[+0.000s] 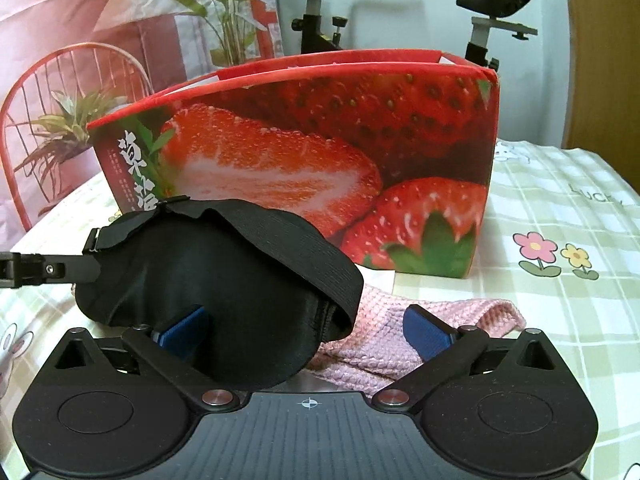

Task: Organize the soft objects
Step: 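Move both tools down to the black eye mask on the pink cloth, then close the left tool on the black eye mask strap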

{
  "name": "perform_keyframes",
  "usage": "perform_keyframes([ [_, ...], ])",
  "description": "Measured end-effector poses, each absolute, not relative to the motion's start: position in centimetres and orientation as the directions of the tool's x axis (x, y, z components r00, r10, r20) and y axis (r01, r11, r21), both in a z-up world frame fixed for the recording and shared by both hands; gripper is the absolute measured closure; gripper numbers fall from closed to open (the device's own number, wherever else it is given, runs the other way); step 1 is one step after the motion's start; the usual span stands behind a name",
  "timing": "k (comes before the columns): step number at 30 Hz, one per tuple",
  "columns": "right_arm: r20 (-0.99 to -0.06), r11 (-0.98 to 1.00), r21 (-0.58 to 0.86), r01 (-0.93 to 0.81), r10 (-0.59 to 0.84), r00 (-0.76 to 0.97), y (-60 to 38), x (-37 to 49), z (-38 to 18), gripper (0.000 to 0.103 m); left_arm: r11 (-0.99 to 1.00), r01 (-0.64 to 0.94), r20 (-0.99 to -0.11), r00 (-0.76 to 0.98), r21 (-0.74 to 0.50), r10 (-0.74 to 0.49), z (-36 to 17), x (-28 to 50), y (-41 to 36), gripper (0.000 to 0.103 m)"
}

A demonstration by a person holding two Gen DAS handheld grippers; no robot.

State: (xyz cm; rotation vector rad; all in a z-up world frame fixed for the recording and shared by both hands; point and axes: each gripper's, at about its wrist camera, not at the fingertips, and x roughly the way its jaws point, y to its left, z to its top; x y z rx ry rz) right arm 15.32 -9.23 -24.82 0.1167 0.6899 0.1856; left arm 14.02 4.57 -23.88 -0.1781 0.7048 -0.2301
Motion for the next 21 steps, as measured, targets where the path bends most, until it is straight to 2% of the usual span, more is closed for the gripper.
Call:
perform_keyframes([
  [8,-0.621,0.978,0.164,-0.131,0.206,0.756,-9.3,15.2,-24.9,0.000,0.949,0.118,-0.615,0.736,-0.294,-0.282,-24.2,14.8,5.6,0.034],
  [17,-0.621,0.978,0.159,-0.132,0.203,0.757,-9.1,15.3,-24.9,0.000,0.900,0.159,-0.577,0.719,-0.407,-0.388,-24.5,16.9,5.9,0.036],
  [21,-0.621,0.978,0.160,-0.132,0.204,0.757,-9.2,15.3,-24.9,0.000,0.882,0.145,-0.574,0.709,-0.448,-0.408,-24.5,16.7,6.6,0.049],
])
